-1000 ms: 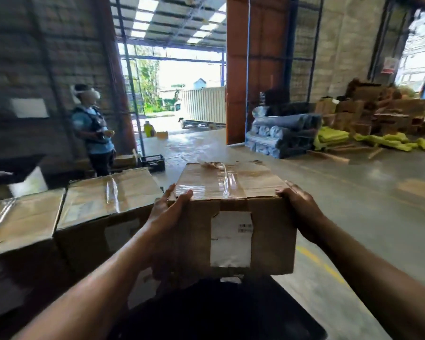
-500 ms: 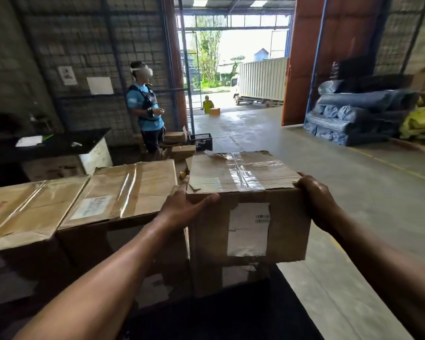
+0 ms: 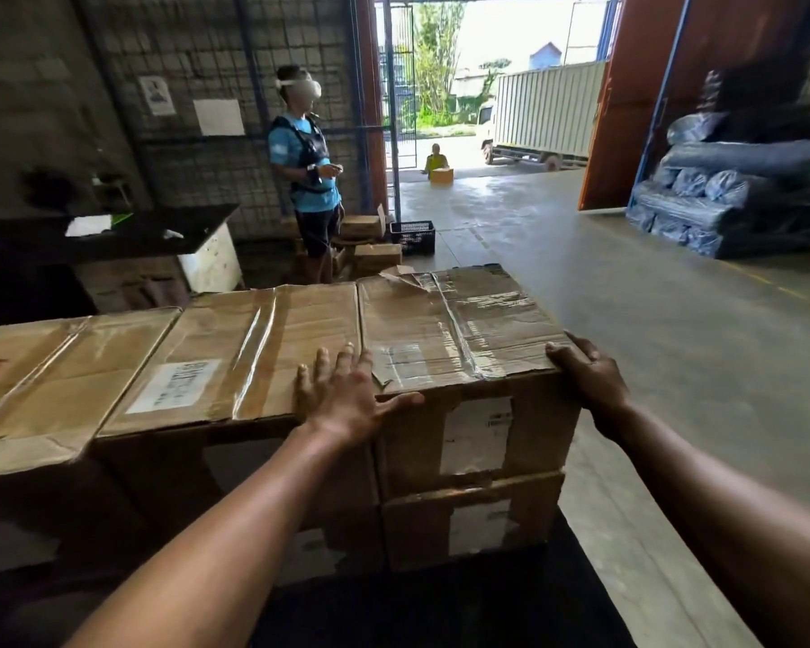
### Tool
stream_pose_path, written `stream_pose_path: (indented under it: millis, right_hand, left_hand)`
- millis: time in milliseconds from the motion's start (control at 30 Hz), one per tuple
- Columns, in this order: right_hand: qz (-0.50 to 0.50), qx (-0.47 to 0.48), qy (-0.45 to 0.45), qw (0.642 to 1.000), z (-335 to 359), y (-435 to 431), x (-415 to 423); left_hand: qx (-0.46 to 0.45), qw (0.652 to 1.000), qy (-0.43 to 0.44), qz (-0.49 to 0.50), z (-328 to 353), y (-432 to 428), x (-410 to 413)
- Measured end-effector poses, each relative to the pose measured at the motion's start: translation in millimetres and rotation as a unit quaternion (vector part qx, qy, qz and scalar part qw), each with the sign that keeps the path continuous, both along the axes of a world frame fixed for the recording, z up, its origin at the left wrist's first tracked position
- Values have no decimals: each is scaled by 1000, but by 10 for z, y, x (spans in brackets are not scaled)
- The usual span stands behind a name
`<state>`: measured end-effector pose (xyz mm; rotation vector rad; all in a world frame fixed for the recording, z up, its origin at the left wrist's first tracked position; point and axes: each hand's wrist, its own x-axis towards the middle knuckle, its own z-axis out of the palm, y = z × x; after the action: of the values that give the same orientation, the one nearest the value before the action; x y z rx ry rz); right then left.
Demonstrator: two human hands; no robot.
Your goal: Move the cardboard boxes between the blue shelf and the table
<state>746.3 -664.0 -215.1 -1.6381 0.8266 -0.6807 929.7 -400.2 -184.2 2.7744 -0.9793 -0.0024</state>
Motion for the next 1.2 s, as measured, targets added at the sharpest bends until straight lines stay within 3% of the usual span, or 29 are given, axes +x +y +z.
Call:
stream_pose_path:
  millis: [133,300,500,633,867,967,1200]
  right_hand:
    - [-26,-27,68,997,26,17,-68]
    - [-91,-228,114,963,243,405,-61]
    - [34,-333,49,941,505,1518,193]
    - [182,-257,23,949,491,2437,369]
    - [347,-260,69,899,415,3782,584]
    - [352,-234,68,904,504,4112,836]
    - [264,-109,54,957,444,4703,1798]
  left_hand:
    - [4,1000,12,-11,46,45,-41]
    - [-41,999,17,-20,139,342,-201]
    - [-76,996,-3,36,227,1407,-546]
    - [-70,988,42,129,170,2336,-685]
    - [-160,949,89,257,205,3477,-584]
    - [-197,940,94,262,221,3684,-389]
    - [-303,901,109,292,33,4253,698]
